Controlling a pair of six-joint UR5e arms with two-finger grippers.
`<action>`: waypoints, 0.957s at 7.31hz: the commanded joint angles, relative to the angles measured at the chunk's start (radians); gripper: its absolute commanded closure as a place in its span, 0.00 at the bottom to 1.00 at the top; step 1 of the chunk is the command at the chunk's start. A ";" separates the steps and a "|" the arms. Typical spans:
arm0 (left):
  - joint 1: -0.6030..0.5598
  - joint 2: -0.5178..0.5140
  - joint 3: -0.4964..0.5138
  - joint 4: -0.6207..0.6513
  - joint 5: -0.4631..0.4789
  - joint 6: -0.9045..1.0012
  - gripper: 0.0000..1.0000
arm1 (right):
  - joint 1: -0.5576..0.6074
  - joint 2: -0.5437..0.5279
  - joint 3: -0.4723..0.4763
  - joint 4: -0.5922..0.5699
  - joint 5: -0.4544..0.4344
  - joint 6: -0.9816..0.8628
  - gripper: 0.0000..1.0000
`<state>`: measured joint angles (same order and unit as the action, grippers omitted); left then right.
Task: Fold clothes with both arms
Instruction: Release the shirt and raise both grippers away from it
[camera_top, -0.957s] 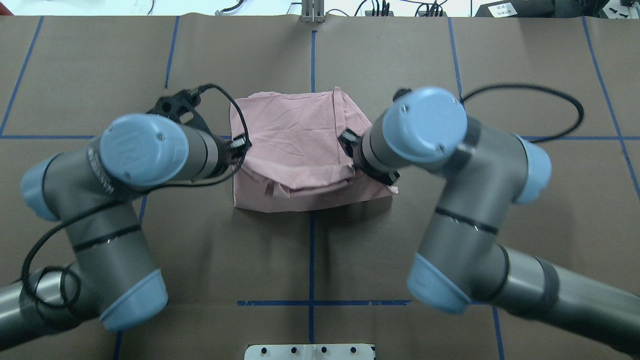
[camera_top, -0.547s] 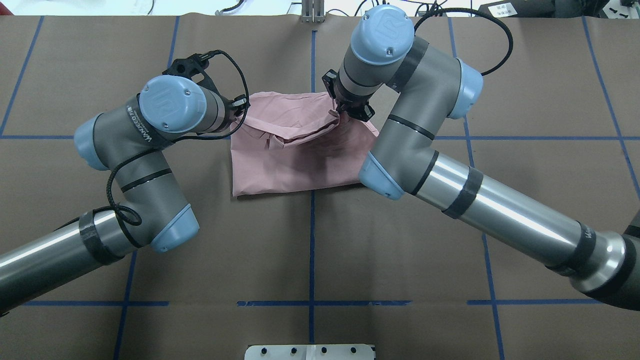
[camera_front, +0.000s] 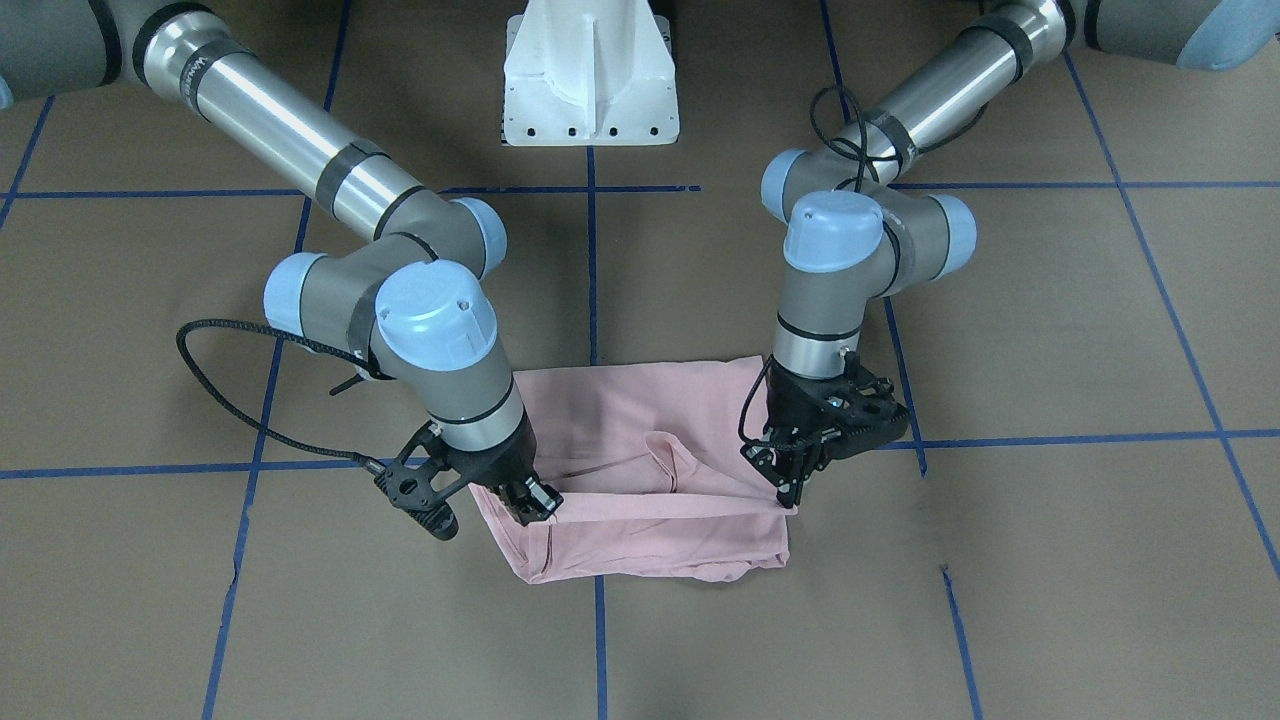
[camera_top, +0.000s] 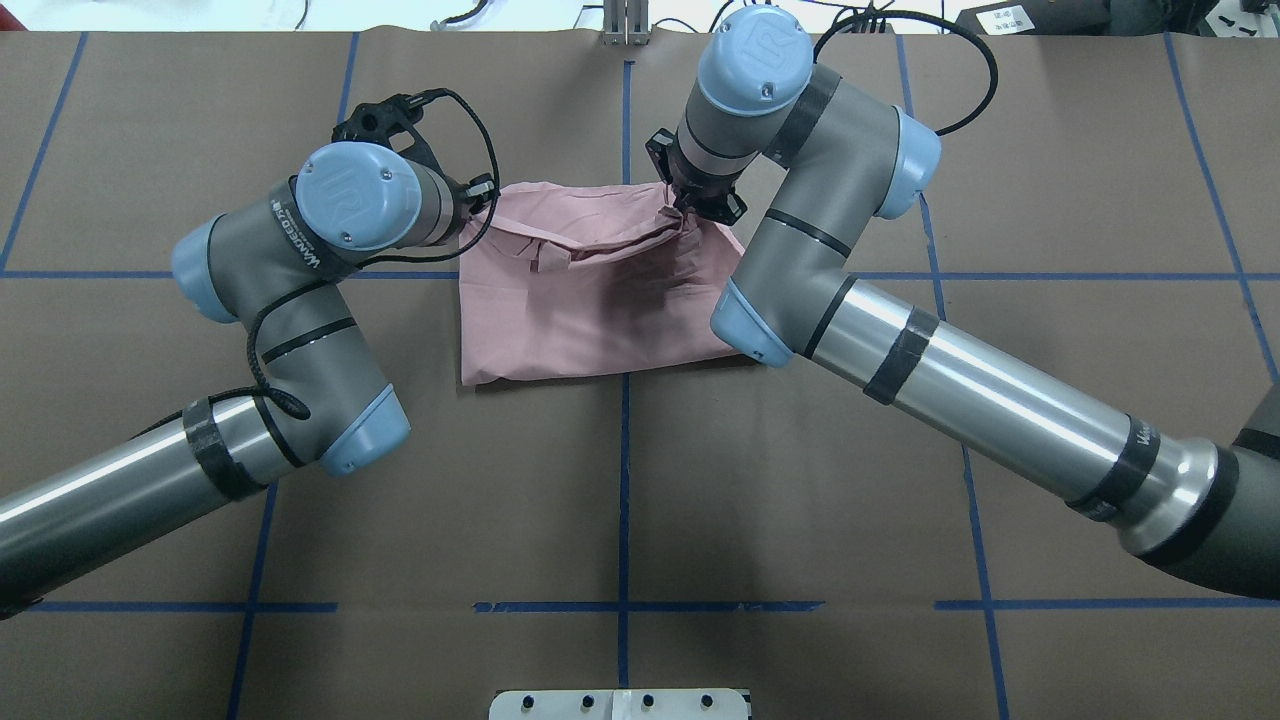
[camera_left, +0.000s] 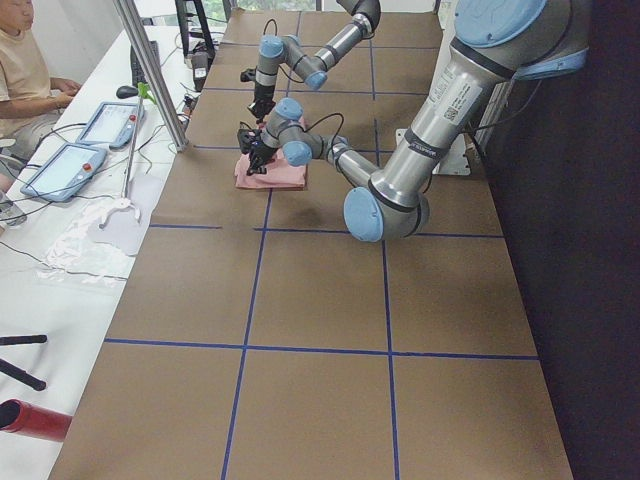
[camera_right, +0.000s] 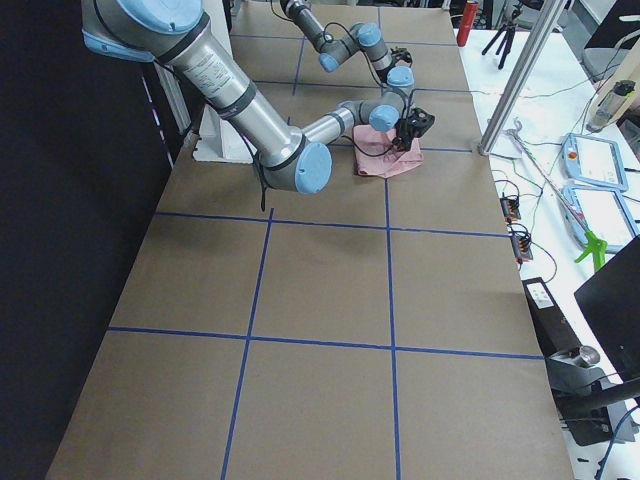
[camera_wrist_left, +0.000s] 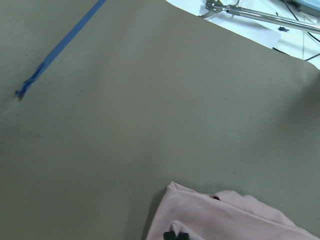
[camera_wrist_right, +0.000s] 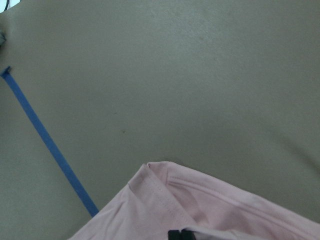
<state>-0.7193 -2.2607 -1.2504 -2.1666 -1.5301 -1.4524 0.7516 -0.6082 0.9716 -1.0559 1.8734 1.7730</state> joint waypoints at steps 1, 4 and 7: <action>-0.040 -0.013 0.146 -0.197 0.044 0.145 0.01 | 0.041 0.053 -0.154 0.093 -0.023 -0.147 0.00; -0.070 0.010 0.073 -0.199 -0.058 0.153 0.00 | 0.145 0.029 -0.130 0.093 0.080 -0.254 0.00; -0.275 0.229 -0.160 -0.196 -0.456 0.491 0.00 | 0.341 -0.234 0.085 0.083 0.320 -0.532 0.00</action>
<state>-0.8973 -2.1269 -1.3255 -2.3628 -1.8103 -1.1004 0.9912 -0.7283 0.9770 -0.9674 2.0651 1.3671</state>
